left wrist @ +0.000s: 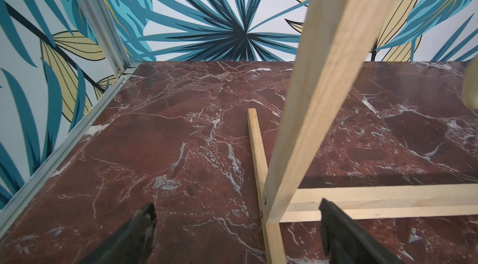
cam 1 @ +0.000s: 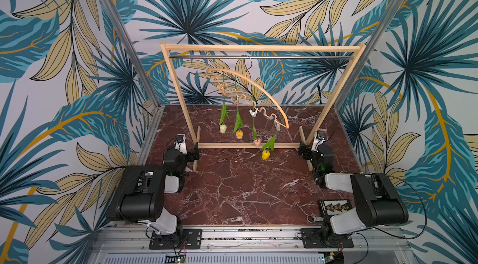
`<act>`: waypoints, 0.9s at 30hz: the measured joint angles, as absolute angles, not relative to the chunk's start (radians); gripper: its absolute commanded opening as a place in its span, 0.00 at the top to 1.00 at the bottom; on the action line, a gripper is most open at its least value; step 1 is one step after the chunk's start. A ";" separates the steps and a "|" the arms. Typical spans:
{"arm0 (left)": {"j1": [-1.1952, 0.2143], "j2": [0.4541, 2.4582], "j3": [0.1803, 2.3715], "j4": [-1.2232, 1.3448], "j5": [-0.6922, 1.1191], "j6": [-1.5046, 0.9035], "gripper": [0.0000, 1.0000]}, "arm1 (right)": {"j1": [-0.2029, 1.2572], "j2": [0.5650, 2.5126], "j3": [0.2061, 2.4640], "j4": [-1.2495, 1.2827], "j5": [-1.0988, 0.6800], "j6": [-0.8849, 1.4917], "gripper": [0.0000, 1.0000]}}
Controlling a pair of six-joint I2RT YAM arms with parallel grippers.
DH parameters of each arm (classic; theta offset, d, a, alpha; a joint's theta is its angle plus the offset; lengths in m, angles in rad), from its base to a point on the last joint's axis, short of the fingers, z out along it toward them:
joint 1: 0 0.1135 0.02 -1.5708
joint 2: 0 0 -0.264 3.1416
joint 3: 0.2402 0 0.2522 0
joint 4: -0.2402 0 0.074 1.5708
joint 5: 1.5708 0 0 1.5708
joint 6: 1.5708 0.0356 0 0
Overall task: Dry the flowers on a clothes hanger
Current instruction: Reset both arms
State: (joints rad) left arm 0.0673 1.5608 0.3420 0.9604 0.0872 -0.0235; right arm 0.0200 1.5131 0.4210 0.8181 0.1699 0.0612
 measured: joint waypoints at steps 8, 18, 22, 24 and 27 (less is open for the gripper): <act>0.067 1.561 0.342 0.960 0.089 -0.027 0.00 | 0.020 1.513 0.421 0.819 0.163 0.059 0.00; 0.043 1.561 0.342 0.960 0.051 -0.016 0.00 | 0.020 1.513 0.421 0.818 0.163 0.059 0.00; 0.042 1.561 0.342 0.960 0.042 -0.015 0.00 | 0.020 1.513 0.421 0.819 0.163 0.059 0.00; 0.042 1.561 0.342 0.960 0.041 -0.015 0.00 | 0.020 1.513 0.421 0.818 0.163 0.059 0.00; 0.042 1.561 0.342 0.960 0.041 -0.014 0.00 | 0.020 1.513 0.421 0.819 0.163 0.059 0.00</act>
